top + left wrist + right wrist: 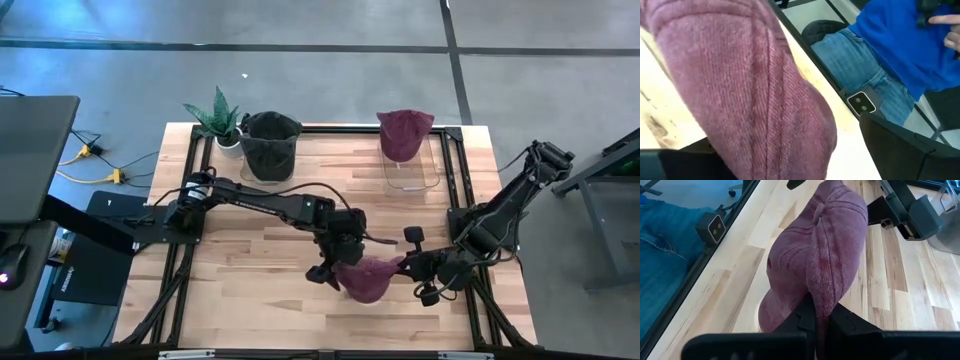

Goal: Pick & Place hat
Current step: Put the red cap into the right transparent bin

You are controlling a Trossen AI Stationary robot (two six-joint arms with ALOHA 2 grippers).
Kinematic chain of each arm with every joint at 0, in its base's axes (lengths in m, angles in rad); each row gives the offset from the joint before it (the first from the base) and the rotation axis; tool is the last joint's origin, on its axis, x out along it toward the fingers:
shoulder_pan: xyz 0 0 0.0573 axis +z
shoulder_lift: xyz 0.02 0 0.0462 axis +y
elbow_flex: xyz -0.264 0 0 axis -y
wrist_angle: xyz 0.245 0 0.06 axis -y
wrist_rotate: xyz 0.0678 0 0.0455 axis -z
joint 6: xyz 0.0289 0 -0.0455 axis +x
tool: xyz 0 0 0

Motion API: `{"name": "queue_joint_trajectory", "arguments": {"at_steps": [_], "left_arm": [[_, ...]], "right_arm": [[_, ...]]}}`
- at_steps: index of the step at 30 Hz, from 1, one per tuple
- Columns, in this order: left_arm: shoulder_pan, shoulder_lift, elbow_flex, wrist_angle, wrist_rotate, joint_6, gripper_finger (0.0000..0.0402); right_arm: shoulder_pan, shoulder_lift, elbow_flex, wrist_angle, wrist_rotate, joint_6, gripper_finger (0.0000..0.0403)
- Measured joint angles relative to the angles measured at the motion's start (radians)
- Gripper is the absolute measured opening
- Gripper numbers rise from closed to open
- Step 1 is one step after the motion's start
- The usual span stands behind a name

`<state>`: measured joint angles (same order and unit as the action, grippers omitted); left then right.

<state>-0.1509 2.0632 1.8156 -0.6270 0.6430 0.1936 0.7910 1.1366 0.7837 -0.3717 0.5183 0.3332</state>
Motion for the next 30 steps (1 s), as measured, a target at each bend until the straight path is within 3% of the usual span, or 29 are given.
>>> {"name": "queue_joint_trajectory", "arguments": {"at_steps": [5,8,12,15,17,21,25,30], "left_arm": [[0.000,0.000,0.000,0.017,-0.002,-0.026,0.0318],[0.000,0.000,0.000,0.066,-0.056,0.017,0.0278],[-0.002,0.000,0.000,0.117,-0.162,0.054,0.0165],[-0.002,0.000,0.000,0.108,-0.163,0.064,0.0056],[0.000,0.000,0.000,0.084,-0.165,0.065,0.0016],[0.000,-0.023,-0.001,0.034,-0.201,0.081,0.0025],[0.000,-0.089,0.002,0.016,-0.231,0.089,0.0008],[0.015,-0.099,0.001,0.020,-0.253,0.041,0.0008]], "right_arm": [[0.000,0.000,0.000,0.000,0.000,0.002,0.0004],[0.000,0.000,0.000,0.000,-0.001,0.007,0.0009],[0.000,0.000,0.000,0.000,-0.014,0.010,0.0005],[0.000,0.000,0.000,-0.004,-0.037,0.054,0.0004],[0.000,0.000,-0.006,-0.001,-0.063,0.098,0.0008],[0.000,0.000,-0.053,-0.002,-0.103,0.163,0.0016],[-0.003,0.000,-0.098,0.021,-0.062,0.196,0.0029],[-0.021,-0.006,-0.084,0.051,-0.106,0.125,0.0090]]}}
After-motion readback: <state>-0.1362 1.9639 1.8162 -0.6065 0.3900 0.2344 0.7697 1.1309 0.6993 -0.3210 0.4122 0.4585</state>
